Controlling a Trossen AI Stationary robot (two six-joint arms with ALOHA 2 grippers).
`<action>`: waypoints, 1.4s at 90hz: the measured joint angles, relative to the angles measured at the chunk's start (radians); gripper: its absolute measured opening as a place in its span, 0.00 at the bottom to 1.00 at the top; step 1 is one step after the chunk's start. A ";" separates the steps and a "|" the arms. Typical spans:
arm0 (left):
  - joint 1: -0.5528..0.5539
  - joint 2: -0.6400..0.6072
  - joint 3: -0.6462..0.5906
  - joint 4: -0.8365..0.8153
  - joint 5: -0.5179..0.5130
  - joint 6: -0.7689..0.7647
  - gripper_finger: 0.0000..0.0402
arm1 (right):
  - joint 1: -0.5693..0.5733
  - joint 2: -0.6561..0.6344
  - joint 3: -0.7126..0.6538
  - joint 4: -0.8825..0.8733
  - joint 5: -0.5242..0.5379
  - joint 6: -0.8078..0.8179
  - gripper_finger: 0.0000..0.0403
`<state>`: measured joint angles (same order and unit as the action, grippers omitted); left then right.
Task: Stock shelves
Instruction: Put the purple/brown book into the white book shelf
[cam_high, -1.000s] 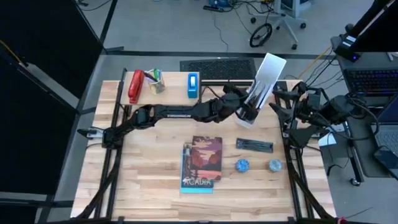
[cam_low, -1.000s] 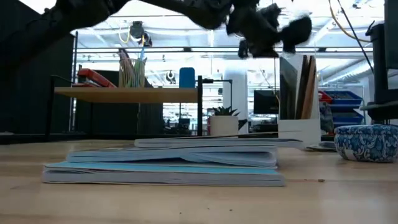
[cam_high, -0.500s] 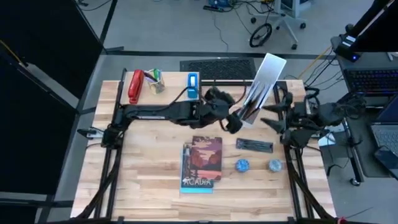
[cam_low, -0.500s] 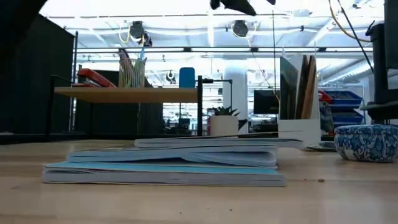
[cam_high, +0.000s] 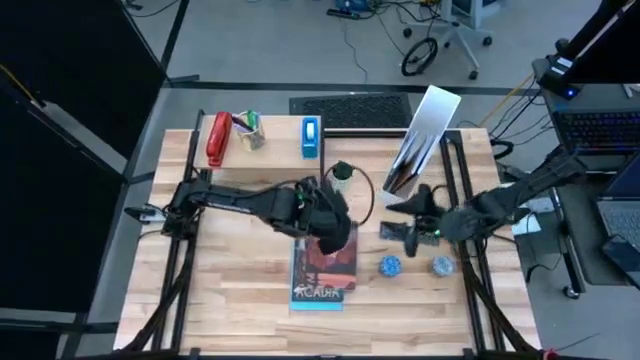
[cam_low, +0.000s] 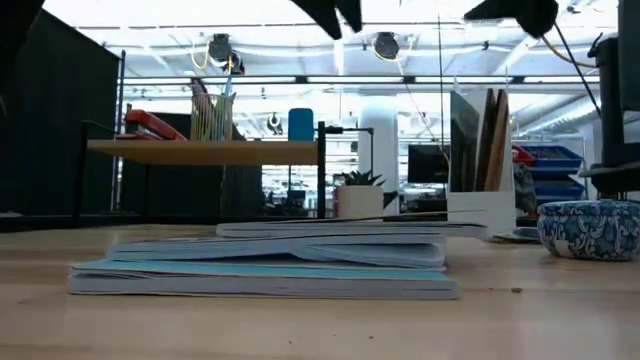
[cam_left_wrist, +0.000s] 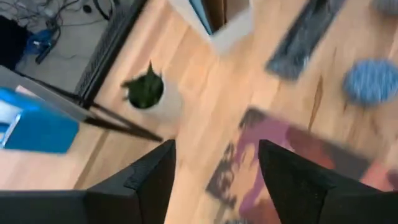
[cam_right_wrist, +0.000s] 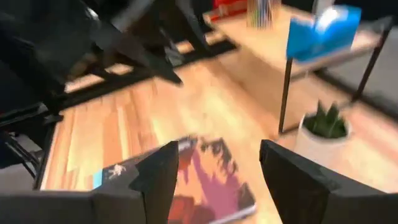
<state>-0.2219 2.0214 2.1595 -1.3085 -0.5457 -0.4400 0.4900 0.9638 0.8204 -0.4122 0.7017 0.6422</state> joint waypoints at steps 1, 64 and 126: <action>-0.004 -0.002 -0.007 -0.003 0.000 0.000 0.50 | 0.000 0.010 0.000 0.001 0.000 0.013 0.52; -0.101 -0.496 -1.097 0.863 0.284 -0.351 0.42 | 0.000 0.444 0.000 0.038 -0.207 0.562 0.52; 0.029 -0.375 -1.425 1.419 0.454 -0.707 0.67 | -0.006 0.651 0.001 0.163 -0.261 0.637 0.52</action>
<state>-0.1930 1.6467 0.7349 0.1109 -0.0917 -1.1473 0.4844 1.6149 0.8211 -0.2497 0.4407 1.2794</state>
